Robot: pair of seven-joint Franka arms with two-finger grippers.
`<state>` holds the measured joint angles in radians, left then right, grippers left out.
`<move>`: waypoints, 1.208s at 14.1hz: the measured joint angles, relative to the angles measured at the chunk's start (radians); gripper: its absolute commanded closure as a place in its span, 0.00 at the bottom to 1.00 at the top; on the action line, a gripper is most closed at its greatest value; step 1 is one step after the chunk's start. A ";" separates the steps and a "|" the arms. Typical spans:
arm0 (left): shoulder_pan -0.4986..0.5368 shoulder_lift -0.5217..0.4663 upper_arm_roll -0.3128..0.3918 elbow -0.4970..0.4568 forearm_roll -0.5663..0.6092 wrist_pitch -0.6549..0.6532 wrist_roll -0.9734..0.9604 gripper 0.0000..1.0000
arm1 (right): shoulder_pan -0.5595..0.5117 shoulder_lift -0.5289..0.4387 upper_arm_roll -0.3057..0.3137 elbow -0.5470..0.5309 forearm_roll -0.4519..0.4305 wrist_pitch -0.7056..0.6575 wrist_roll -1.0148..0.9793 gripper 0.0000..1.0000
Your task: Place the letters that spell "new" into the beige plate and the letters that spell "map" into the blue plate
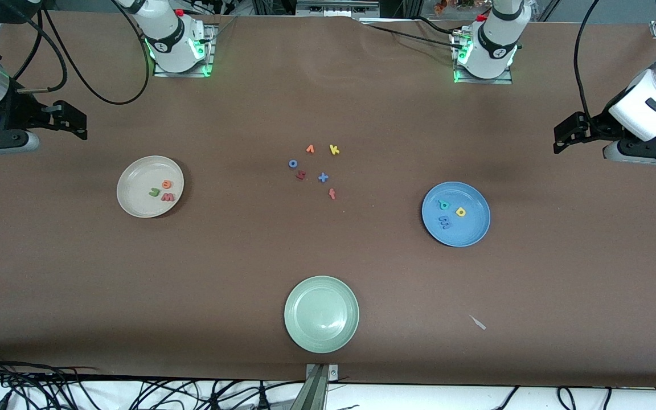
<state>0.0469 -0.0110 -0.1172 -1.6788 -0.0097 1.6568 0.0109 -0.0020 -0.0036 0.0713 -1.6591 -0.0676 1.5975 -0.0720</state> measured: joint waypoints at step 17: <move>0.000 0.000 -0.001 0.009 0.000 -0.001 0.000 0.00 | -0.010 -0.018 -0.016 -0.001 0.019 0.001 0.014 0.00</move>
<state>0.0464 -0.0109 -0.1182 -1.6703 -0.0097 1.6560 0.0109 -0.0123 -0.0215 0.0551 -1.6596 -0.0490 1.5989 -0.0578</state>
